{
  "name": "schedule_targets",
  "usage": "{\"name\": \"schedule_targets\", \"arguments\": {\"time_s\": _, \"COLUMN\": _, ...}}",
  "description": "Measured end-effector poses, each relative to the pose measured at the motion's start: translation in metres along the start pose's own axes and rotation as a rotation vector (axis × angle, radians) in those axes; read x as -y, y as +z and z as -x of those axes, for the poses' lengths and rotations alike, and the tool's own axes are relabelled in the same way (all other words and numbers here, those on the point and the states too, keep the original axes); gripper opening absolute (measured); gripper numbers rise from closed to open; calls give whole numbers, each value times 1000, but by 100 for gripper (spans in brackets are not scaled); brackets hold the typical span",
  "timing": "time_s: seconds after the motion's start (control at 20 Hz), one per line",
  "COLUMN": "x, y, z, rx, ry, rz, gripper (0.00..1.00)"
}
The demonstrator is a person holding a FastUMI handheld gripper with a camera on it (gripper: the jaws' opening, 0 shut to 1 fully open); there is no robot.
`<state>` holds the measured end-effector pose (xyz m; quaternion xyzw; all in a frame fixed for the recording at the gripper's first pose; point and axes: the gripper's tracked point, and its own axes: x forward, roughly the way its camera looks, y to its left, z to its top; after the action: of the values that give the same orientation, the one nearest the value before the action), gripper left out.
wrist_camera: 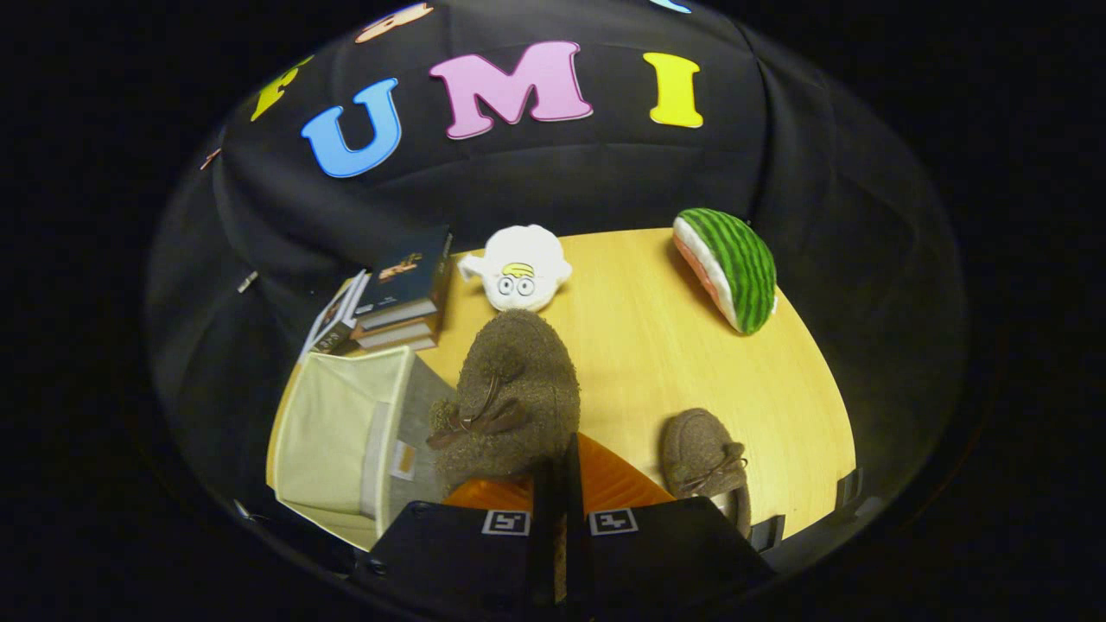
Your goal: Open the storage box then place both shoes into the box .Put the left shoe in first, then the right shoe, with the right side of both shoes facing outward in a uniform manner.
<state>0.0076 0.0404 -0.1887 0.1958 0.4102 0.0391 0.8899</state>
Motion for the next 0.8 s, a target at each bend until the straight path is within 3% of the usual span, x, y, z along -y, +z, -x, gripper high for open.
{"name": "schedule_targets", "arguments": {"time_s": 0.3, "x": -106, "y": -2, "z": 9, "rx": -38, "ry": 136, "rz": 18, "gripper": 10}}
{"name": "schedule_targets", "arguments": {"time_s": 0.45, "x": -132, "y": -19, "z": -11, "rx": -79, "ry": 122, "rz": 53, "gripper": 10}}
{"name": "schedule_targets", "arguments": {"time_s": 0.8, "x": -190, "y": -58, "z": -51, "rx": -172, "ry": 100, "rz": 4, "gripper": 10}}
